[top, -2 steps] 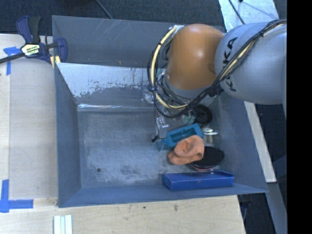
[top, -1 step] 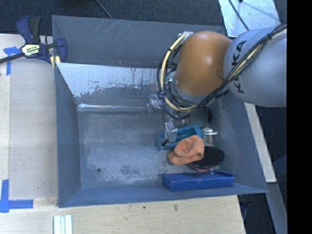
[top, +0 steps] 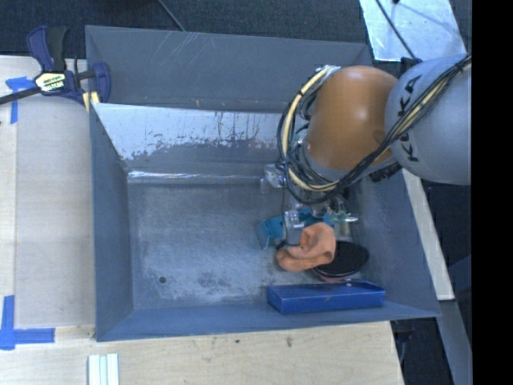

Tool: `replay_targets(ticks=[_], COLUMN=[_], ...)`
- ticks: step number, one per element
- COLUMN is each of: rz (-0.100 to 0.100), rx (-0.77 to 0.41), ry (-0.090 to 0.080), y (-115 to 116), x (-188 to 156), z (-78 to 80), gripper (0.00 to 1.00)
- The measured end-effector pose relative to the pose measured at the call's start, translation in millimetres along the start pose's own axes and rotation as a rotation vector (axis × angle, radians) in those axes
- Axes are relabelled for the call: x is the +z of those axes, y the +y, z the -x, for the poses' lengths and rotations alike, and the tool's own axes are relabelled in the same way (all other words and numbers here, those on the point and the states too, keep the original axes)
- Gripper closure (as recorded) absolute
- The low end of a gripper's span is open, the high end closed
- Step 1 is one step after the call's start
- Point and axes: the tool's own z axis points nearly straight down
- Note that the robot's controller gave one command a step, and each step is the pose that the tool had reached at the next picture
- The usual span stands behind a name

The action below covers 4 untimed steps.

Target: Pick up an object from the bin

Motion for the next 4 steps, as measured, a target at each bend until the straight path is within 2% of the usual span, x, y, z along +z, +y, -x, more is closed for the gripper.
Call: replay_targets(ticks=[1,2,3,4], rz=[-0.001,0.002,0.002,-0.006], rx=[-0.104,0.065,0.065,0.098], ry=[-0.002,0.004,0.004,0.000], y=[-45,-50,-50,-30], x=[31,65,65,68], z=[-7.2,29.2,29.2,30.3], gripper=[0.00,1.00,1.00,1.00])
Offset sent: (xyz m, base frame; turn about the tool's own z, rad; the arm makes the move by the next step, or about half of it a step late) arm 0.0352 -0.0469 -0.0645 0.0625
